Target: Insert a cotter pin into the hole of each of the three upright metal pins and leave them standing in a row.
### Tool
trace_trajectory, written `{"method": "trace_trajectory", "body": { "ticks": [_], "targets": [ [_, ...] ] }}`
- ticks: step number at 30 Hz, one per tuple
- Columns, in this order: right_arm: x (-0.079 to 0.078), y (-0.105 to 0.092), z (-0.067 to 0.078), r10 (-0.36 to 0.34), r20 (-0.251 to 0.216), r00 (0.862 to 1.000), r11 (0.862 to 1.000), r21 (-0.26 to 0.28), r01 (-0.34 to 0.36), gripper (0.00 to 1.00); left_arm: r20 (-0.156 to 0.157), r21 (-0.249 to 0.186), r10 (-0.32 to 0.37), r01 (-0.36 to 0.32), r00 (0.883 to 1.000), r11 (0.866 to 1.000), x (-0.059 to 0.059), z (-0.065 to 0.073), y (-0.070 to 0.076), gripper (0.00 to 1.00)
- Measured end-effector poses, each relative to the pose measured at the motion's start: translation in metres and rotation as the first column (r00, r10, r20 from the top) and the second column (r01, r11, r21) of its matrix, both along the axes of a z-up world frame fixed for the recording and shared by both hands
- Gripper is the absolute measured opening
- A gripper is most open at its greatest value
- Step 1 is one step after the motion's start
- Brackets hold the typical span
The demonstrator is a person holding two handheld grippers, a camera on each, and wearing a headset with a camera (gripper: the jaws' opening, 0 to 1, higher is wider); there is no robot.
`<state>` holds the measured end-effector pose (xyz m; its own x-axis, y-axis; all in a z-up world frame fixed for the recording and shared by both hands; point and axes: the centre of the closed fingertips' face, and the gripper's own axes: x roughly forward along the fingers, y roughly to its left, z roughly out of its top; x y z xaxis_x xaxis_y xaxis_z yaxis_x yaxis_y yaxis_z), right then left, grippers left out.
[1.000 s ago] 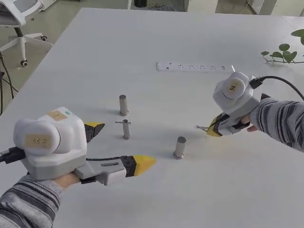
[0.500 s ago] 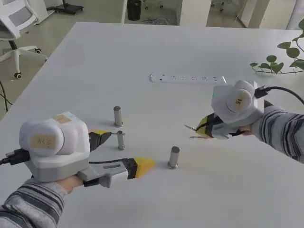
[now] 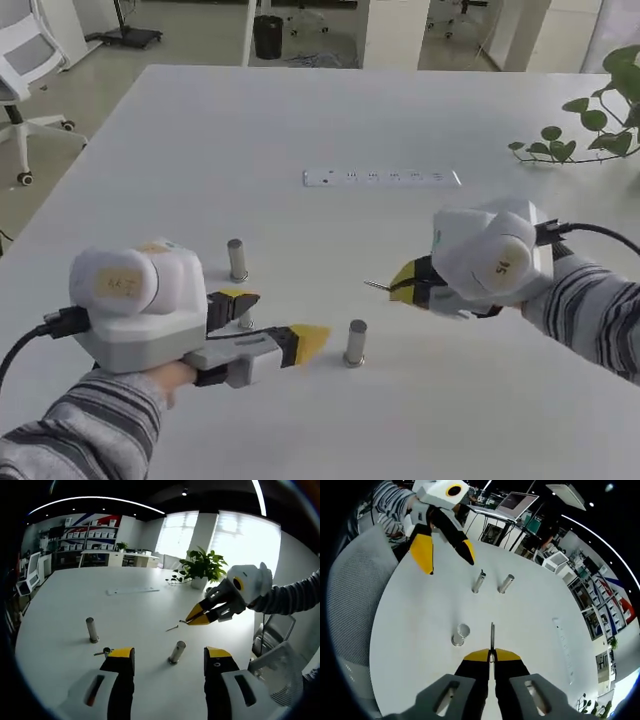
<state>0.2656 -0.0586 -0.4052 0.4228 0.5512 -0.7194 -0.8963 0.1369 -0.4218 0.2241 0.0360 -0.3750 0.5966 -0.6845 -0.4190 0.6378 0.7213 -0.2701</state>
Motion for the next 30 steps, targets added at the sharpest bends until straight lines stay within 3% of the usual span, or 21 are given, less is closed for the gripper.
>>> {"method": "trace_trajectory", "body": {
  "ticks": [7,18,22,30],
  "targets": [
    [-0.010,0.011,0.004,0.050,0.043,0.998,0.999,-0.009,-0.049,0.00,-0.028,-0.054,-0.012,0.010,1.000,0.998,0.005,0.005,-0.011,0.40],
    [-0.028,0.031,0.014,0.156,0.123,0.980,0.988,-0.035,-0.153,0.00,-0.141,-0.138,-0.029,0.010,0.990,0.990,0.004,0.000,-0.022,0.21],
    [-0.034,0.039,0.020,0.177,0.130,0.976,0.984,-0.021,-0.175,0.00,-0.145,-0.151,-0.045,0.023,0.988,0.988,0.003,0.000,-0.025,0.17],
    [-0.041,0.054,0.029,0.233,0.168,0.958,0.972,-0.032,-0.231,0.00,-0.164,-0.221,-0.056,0.019,0.985,0.975,0.002,0.008,-0.031,0.09]
  ]
}}
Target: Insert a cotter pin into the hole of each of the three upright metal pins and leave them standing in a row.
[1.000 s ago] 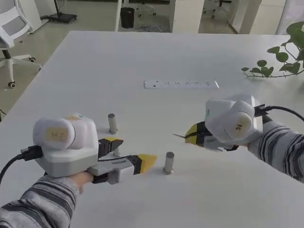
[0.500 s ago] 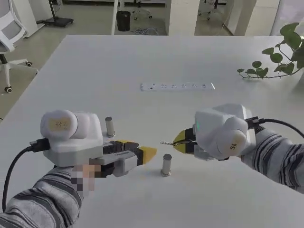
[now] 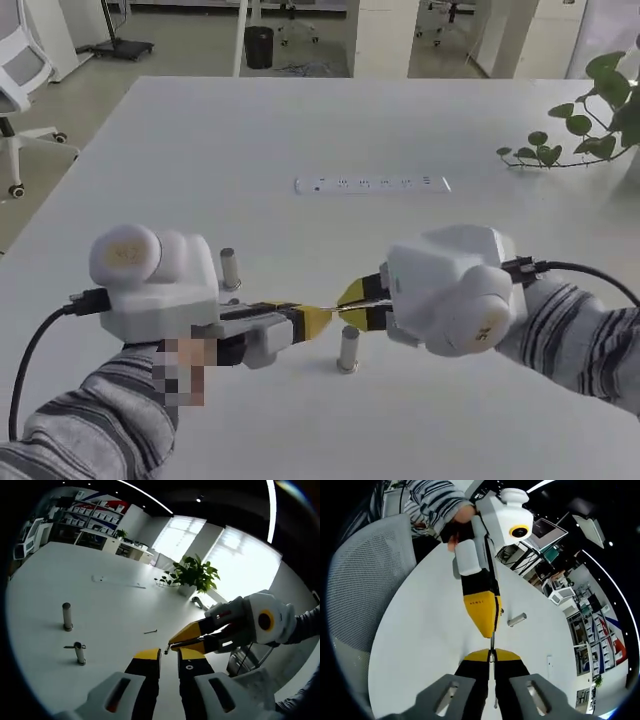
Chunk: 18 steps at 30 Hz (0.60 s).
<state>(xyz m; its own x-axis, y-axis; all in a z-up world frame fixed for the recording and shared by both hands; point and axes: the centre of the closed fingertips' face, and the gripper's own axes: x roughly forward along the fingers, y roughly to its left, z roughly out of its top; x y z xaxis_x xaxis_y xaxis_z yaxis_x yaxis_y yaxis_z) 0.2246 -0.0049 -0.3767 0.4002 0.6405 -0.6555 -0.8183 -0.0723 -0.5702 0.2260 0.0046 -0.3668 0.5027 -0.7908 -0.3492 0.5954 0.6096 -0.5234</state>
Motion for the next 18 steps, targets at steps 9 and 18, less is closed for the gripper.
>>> {"method": "trace_trajectory", "body": {
  "ticks": [9,18],
  "targets": [
    [-0.0023,0.0049,0.0030,0.016,0.015,1.000,1.000,0.003,-0.016,0.00,-0.007,-0.035,0.003,-0.003,1.000,0.999,-0.0014,0.0048,-0.0013,0.04],
    [-0.0013,0.0046,0.0062,0.007,0.019,1.000,1.000,0.013,-0.007,0.00,0.005,-0.030,-0.001,0.001,1.000,1.000,-0.0027,0.0035,-0.0026,0.00]
  ]
}}
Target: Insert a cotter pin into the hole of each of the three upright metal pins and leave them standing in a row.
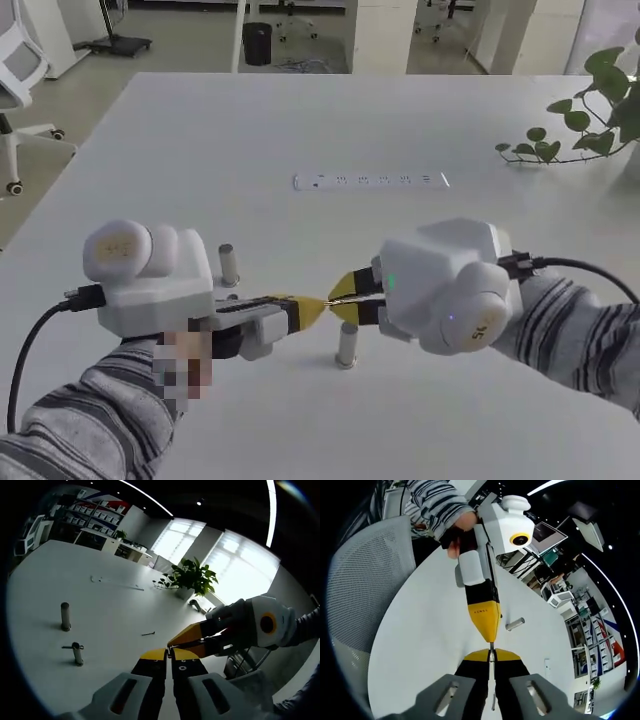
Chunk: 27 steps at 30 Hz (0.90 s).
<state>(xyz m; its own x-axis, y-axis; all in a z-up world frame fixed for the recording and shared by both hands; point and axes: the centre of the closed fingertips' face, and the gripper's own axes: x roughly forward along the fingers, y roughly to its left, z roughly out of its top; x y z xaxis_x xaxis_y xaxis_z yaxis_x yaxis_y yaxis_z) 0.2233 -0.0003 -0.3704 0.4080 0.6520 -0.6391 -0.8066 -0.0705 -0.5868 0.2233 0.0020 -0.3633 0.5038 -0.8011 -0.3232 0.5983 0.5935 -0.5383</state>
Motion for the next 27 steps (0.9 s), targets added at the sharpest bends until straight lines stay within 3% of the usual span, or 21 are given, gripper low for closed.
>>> {"method": "trace_trajectory", "body": {
  "ticks": [6,10,12,17,19,22,24,25,26,27],
  "targets": [
    [0.000,0.000,0.000,-0.012,-0.010,1.000,1.000,0.006,0.012,0.00,0.009,0.005,-0.001,0.001,1.000,1.000,0.000,0.000,0.000,0.00],
    [-0.001,0.000,-0.002,-0.027,-0.042,0.999,0.999,0.021,0.027,0.00,0.039,0.034,-0.019,0.017,0.999,0.999,-0.001,-0.001,0.000,0.00],
    [-0.001,0.000,-0.002,-0.050,-0.083,0.995,0.997,0.051,0.055,0.00,0.047,0.044,-0.024,0.022,0.999,0.999,-0.001,-0.002,0.000,0.00],
    [-0.004,0.000,-0.005,-0.100,-0.242,0.965,0.982,0.133,0.135,0.00,0.079,0.101,-0.041,0.033,0.996,0.994,-0.002,-0.009,0.005,0.00],
    [-0.005,-0.001,-0.006,-0.115,-0.301,0.947,0.972,0.161,0.169,0.00,0.095,0.111,-0.050,0.040,0.994,0.993,-0.001,-0.011,0.008,0.00],
    [-0.004,-0.003,-0.007,-0.144,-0.396,0.907,0.949,0.203,0.240,0.02,0.108,0.142,-0.063,0.048,0.992,0.989,0.000,-0.014,0.013,0.00],
    [-0.005,-0.003,-0.007,-0.150,-0.475,0.867,0.928,0.235,0.289,0.03,0.115,0.167,-0.085,0.065,0.990,0.984,-0.003,-0.017,0.015,0.00],
    [-0.007,-0.002,-0.007,-0.146,-0.527,0.837,0.914,0.252,0.318,0.04,0.118,0.184,-0.095,0.072,0.988,0.980,-0.004,-0.019,0.017,0.00],
    [-0.008,-0.001,-0.007,-0.144,-0.545,0.826,0.910,0.256,0.327,0.05,0.123,0.193,-0.104,0.079,0.987,0.978,-0.004,-0.021,0.018,0.00],
    [-0.009,-0.001,-0.006,-0.133,-0.581,0.803,0.899,0.270,0.345,0.06,0.126,0.202,-0.113,0.087,0.986,0.976,-0.005,-0.022,0.019,0.00]
  ]
}}
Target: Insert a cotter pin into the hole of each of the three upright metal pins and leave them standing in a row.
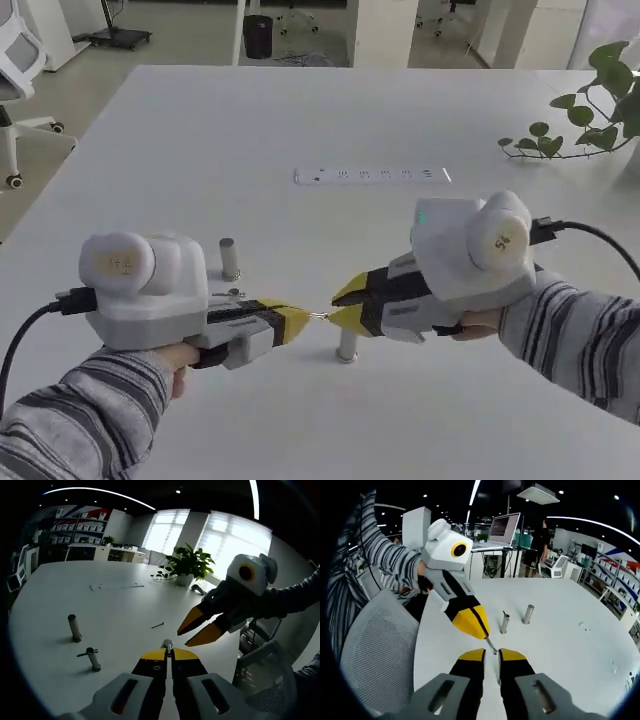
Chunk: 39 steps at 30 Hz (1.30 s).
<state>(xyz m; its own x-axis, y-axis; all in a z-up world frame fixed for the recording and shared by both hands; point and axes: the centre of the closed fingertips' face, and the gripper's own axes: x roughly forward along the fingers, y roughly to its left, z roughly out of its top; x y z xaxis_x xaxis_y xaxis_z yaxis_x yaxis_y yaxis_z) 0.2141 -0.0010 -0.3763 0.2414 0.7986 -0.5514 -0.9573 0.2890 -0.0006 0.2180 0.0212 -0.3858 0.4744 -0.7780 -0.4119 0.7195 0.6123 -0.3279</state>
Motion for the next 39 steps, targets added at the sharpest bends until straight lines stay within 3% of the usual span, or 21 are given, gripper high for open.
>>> {"method": "trace_trajectory", "body": {
  "ticks": [4,6,7,8,13,19,25,28,39],
  "targets": [
    [-0.008,0.001,0.000,0.003,-0.125,0.992,0.997,0.071,0.006,0.07,0.036,0.045,-0.053,0.052,0.998,0.998,-0.008,-0.003,0.004,0.00],
    [-0.008,0.000,-0.001,0.006,-0.135,0.991,0.997,0.083,0.005,0.07,0.051,0.064,-0.078,0.074,0.996,0.995,-0.011,-0.003,0.005,0.00],
    [-0.011,0.000,-0.003,-0.001,-0.181,0.984,0.994,0.103,0.020,0.08,0.055,0.068,-0.084,0.080,0.995,0.994,-0.012,-0.003,0.005,0.00],
    [-0.010,0.000,-0.004,-0.001,-0.177,0.984,0.994,0.106,0.020,0.08,0.062,0.078,-0.099,0.095,0.993,0.992,-0.014,-0.004,0.006,0.00],
    [-0.019,-0.002,-0.009,0.020,-0.256,0.966,0.989,0.145,0.018,0.09,0.093,0.104,-0.178,0.168,0.980,0.980,-0.025,-0.004,0.005,0.00],
    [-0.028,-0.002,-0.012,0.061,-0.292,0.954,0.986,0.164,-0.013,0.12,0.091,0.140,-0.261,0.247,0.961,0.959,-0.041,-0.007,0.003,0.00],
    [-0.052,0.002,-0.016,0.120,-0.339,0.933,0.984,0.165,-0.067,0.15,0.091,0.123,-0.302,0.290,0.949,0.949,-0.051,-0.004,-0.001,0.00],
    [-0.056,0.003,-0.019,0.131,-0.352,0.927,0.983,0.166,-0.076,0.15,0.092,0.111,-0.322,0.312,0.942,0.944,-0.056,-0.003,-0.003,0.00],
    [-0.061,0.007,-0.019,0.149,-0.357,0.922,0.981,0.173,-0.092,0.11,0.097,0.077,-0.347,0.341,0.933,0.937,-0.062,0.004,-0.007,0.00]
  ]
}}
